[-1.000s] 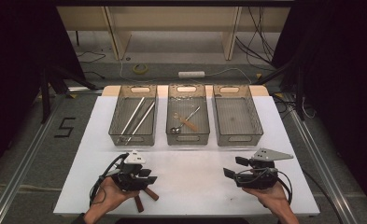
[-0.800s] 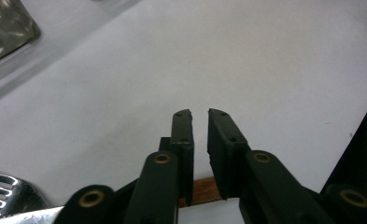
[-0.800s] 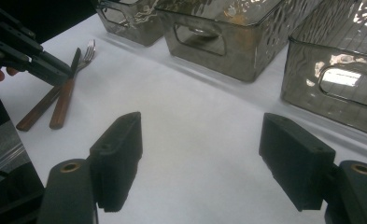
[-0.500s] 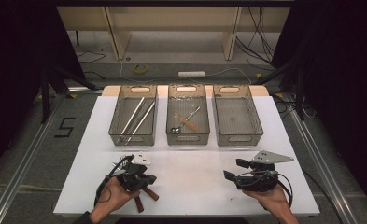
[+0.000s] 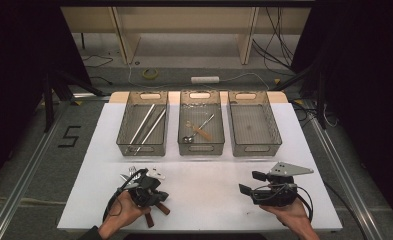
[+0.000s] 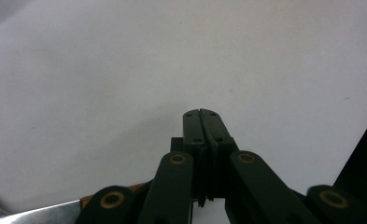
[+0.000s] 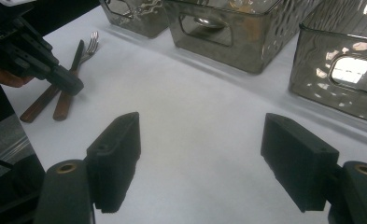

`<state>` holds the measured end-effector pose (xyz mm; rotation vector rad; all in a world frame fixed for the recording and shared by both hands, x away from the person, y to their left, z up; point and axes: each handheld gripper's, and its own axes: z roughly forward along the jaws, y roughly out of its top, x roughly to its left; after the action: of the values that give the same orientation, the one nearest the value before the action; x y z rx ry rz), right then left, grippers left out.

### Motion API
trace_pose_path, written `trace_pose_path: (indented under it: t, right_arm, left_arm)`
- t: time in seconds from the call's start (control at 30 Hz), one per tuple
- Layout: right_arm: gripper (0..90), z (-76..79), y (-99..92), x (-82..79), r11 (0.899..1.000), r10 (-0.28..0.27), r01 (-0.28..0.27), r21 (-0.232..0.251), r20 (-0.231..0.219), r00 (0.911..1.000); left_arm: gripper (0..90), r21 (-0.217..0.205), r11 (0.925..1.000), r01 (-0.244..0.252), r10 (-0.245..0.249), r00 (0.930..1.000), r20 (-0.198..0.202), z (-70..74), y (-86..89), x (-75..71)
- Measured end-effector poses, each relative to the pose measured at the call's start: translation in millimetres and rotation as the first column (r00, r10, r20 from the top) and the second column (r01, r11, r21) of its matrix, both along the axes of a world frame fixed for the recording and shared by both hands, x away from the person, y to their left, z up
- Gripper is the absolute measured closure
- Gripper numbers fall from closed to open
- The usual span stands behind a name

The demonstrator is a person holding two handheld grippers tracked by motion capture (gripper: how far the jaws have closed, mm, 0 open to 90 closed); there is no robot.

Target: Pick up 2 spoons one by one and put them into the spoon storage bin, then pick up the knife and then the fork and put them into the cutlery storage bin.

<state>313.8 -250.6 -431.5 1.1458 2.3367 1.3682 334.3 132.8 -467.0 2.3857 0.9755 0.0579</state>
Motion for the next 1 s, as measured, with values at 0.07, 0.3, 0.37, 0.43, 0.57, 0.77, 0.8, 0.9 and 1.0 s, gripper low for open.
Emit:
trace_pose_path:
  t: [0.07, 0.3, 0.37, 0.43, 0.57, 0.77, 0.8, 0.9, 1.0]
  right_arm:
    - [29.6, -0.1, 0.4, -0.2, 1.0, 0.001, -0.001, 0.0, 0.0, 1.0]
    - [29.6, -0.2, 0.6, -0.4, 1.0, 0.002, -0.002, 0.0, 0.0, 1.0]
    - [29.6, -0.3, 0.6, -0.4, 1.0, 0.003, -0.003, -0.001, 0.0, 1.0]
    - [29.6, -0.4, 0.6, -0.5, 1.0, 0.003, -0.003, -0.002, 0.0, 1.0]
    - [29.6, 0.0, 0.2, -0.8, 1.0, 0.004, -0.004, -0.001, 0.001, 1.0]
    - [29.6, 0.5, 0.3, -1.3, 1.0, 0.005, -0.005, -0.002, 0.001, 1.0]
    - [29.6, 0.3, 0.1, -1.3, 1.0, 0.005, -0.005, -0.003, 0.0, 1.0]
    - [29.6, 0.1, -0.6, -0.8, 1.0, 0.004, -0.004, -0.002, -0.003, 1.0]
    - [29.6, 0.2, -0.7, -0.7, 1.0, 0.004, -0.004, -0.002, -0.004, 1.0]
  left_arm:
    - [88.8, 0.005, 1.0, 0.003, -0.003, 1.0, -0.006, -0.9, -0.3, 0.4]
    - [88.9, 0.023, 0.9997, 0.009, -0.009, 0.9996, -0.028, -3.4, -0.2, 0.7]
    - [88.9, 0.031, 0.9993, 0.018, -0.017, 0.9992, -0.036, -4.5, -0.1, 1.3]
    - [88.9, 0.033, 0.9993, 0.014, -0.013, 0.9989, -0.045, -5.6, -0.3, 0.8]
    - [88.9, 0.035, 0.9992, 0.018, -0.016, 0.998, -0.061, -5.3, 1.5, 0.7]
    - [89.0, 0.042, 0.9985, 0.034, -0.029, 0.9947, -0.099, -4.5, 5.1, 1.1]
    - [89.0, 0.043, 0.9984, 0.036, -0.031, 0.9939, -0.106, -4.4, 5.6, 1.4]
    - [89.0, 0.058, 0.997, 0.051, -0.043, 0.9903, -0.132, -3.3, 8.6, 1.7]
    - [89.0, 0.066, 0.9956, 0.066, -0.054, 0.9853, -0.162, -2.7, 14.4, 2.2]
